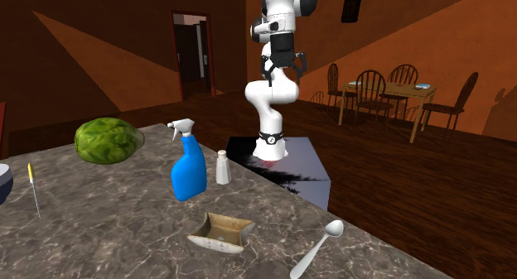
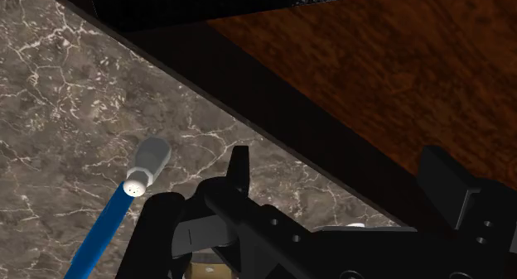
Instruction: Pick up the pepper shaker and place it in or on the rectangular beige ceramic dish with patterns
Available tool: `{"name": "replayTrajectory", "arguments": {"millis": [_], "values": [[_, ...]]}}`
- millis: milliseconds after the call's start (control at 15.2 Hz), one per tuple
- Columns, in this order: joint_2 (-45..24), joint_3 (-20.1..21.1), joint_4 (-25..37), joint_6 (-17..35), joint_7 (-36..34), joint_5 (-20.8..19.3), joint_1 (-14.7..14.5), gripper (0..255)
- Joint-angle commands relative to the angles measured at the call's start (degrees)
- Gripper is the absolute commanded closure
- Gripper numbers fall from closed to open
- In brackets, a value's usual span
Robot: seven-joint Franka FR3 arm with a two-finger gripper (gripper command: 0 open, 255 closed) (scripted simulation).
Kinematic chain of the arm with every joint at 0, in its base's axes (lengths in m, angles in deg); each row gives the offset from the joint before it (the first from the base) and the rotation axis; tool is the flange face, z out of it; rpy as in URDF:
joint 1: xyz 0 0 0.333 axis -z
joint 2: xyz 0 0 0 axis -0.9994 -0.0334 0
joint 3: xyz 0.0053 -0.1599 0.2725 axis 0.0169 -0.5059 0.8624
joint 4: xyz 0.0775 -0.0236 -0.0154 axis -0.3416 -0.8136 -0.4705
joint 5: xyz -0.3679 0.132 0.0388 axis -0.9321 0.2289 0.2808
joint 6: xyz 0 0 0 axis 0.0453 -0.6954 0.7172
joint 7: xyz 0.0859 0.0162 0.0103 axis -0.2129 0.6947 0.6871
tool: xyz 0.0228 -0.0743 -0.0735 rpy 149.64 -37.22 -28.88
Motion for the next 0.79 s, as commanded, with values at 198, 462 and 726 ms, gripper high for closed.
{"name": "replayTrajectory", "arguments": {"millis": [198,462,726], "values": [[-2.72,-1.29,-2.25,4.68,1.99,-2.31,1.23,0],[-7.33,-3.1,-4.34,11.18,4.34,-5.34,2.96,0],[-13.0,-4.93,-5.33,17.81,6.38,-8.26,4.77,0]]}}
